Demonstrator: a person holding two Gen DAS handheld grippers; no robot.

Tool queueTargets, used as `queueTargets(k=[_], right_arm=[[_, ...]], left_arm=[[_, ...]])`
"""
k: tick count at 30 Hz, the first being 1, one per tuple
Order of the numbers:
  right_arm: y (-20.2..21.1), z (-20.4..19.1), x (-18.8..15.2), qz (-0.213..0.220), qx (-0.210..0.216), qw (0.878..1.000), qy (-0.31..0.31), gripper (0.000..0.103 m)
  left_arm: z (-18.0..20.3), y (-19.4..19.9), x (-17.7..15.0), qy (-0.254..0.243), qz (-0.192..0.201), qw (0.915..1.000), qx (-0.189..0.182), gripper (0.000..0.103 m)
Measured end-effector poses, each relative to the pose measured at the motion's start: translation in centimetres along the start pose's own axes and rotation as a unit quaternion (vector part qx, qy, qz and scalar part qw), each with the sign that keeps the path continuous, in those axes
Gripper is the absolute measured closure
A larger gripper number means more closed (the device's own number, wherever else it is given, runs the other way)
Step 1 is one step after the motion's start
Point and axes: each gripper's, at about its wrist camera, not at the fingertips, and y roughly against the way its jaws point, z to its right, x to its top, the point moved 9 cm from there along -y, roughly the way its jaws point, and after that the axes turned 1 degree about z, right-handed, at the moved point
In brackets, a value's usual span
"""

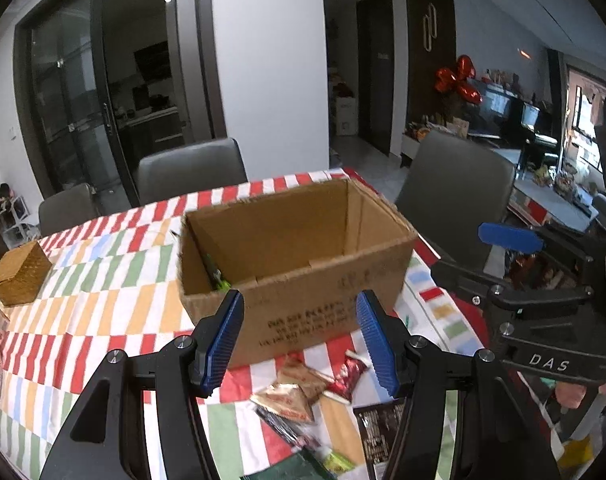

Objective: Organize snacks
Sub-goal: 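Move both open grippers back toward the remaining snacks, then grasp the red wrapped snack bar with the left gripper while the right grasps a green lollipop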

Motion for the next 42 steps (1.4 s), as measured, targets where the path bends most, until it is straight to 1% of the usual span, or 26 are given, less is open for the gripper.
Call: queueTargets(k=[6, 10, 11, 16, 20, 23, 25, 32, 36, 39, 42], right_arm=[[-0.3, 0.1, -2.7, -0.026, -0.004, 1.000, 0.012, 0.032], [-0.8, -0.2, -4.5, -0.048, 0.000, 0.999, 0.024, 0.032], [-1.0, -0.2, -5.1, -0.055, 0.000, 0.998, 0.027, 0.032], [-2.1, 0.1, -7.5, -0.088, 0.007, 0.996, 0.026, 0.032], [-3.2, 0.3, -9.2, -0.114, 0.011, 0.993, 0.024, 0.033], [-4.0, 0.4, -10.2, -0.133, 0.013, 0.991, 0.026, 0.036], [-4.6, 0.5, -10.8, -0.145, 0.016, 0.989, 0.026, 0.037], [-6.7, 0.4, -12.7, -0.179, 0.026, 0.983, 0.021, 0.044], [-7.7, 0.7, -13.5, -0.194, 0.032, 0.981, 0.004, 0.049], [-8.2, 0.7, -13.9, -0.199, 0.032, 0.979, 0.005, 0.051], [-8.8, 0.7, -14.2, -0.205, 0.036, 0.978, 0.004, 0.054]], left_arm=[[1.5, -1.1, -2.6, -0.012, -0.021, 0.9994, -0.026, 0.045], [2.5, -2.2, -4.1, -0.033, -0.040, 0.9979, -0.038, 0.045], [2.8, -2.7, -4.6, -0.039, -0.051, 0.9969, -0.046, 0.045], [3.8, -4.4, -6.2, -0.057, -0.078, 0.9939, -0.054, 0.046], [4.6, -6.1, -7.4, -0.070, -0.100, 0.9901, -0.069, 0.047], [4.9, -7.4, -8.2, -0.076, -0.116, 0.9872, -0.078, 0.050], [5.1, -8.2, -8.7, -0.079, -0.127, 0.9852, -0.085, 0.051], [5.2, -10.7, -10.1, -0.072, -0.165, 0.9784, -0.102, 0.063], [5.4, -11.8, -10.6, -0.075, -0.177, 0.9757, -0.105, 0.065], [5.5, -12.6, -11.0, -0.077, -0.186, 0.9736, -0.107, 0.068], [5.5, -13.2, -11.3, -0.076, -0.193, 0.9725, -0.106, 0.068]])
